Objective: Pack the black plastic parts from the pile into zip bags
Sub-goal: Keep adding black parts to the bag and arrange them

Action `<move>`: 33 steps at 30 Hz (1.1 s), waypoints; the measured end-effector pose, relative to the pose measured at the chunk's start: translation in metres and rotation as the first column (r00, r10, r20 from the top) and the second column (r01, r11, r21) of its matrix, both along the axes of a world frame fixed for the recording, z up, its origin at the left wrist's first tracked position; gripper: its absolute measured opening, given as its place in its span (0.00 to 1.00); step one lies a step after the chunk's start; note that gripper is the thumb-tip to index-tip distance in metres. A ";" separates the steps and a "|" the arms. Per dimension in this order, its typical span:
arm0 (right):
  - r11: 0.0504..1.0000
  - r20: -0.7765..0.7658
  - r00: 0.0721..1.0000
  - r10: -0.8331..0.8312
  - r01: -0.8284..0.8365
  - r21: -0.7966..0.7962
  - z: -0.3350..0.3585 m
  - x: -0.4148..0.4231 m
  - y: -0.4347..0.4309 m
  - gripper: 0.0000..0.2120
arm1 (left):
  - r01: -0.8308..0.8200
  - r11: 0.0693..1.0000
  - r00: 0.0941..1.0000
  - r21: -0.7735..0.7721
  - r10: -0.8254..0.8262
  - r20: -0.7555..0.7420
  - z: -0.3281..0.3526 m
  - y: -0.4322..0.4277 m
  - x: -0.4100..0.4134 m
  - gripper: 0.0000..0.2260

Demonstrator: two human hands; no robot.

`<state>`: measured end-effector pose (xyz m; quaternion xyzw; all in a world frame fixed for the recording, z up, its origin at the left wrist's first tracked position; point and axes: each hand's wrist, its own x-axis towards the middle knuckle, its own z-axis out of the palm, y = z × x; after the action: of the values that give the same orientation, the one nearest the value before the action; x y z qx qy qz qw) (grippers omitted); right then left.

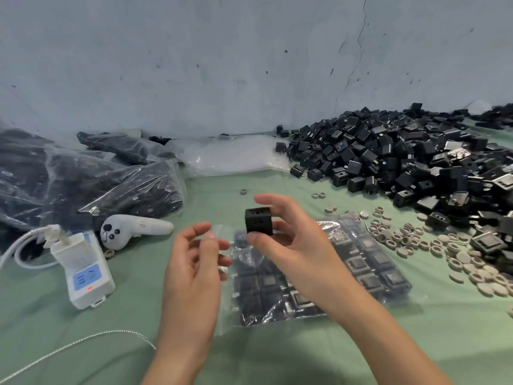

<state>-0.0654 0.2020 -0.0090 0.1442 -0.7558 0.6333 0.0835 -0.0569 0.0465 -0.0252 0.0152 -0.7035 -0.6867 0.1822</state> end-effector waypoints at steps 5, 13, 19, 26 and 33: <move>0.980 -0.006 0.998 0.057 -0.057 -0.192 0.000 0.010 -0.016 0.14 | 0.292 0.926 0.943 0.238 -0.320 0.088 0.004 0.010 0.015 0.19; 0.996 -0.044 0.996 -0.078 0.075 -0.050 -0.019 0.042 -0.007 0.14 | 0.503 0.795 0.822 0.338 -0.562 0.098 0.005 0.022 0.034 0.21; 0.943 -0.110 0.972 -0.209 0.230 0.242 -0.027 0.054 0.018 0.31 | 0.188 0.964 0.954 0.185 -0.225 0.200 -0.002 0.002 0.030 0.16; 0.730 -0.296 0.878 -0.375 0.477 0.490 -0.036 0.044 0.042 0.20 | -0.111 0.980 0.952 -0.164 0.153 0.265 -0.025 -0.047 0.017 0.08; 0.655 -0.332 0.881 -0.337 0.472 0.589 -0.038 0.037 0.036 0.17 | -0.071 0.972 0.948 -0.224 0.135 0.287 -0.038 -0.053 0.004 0.11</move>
<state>-0.0286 0.2379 -0.0469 0.0520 -0.9293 0.2759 0.2398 -0.0530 -0.0062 -0.0628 0.1367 -0.7899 -0.5876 0.1097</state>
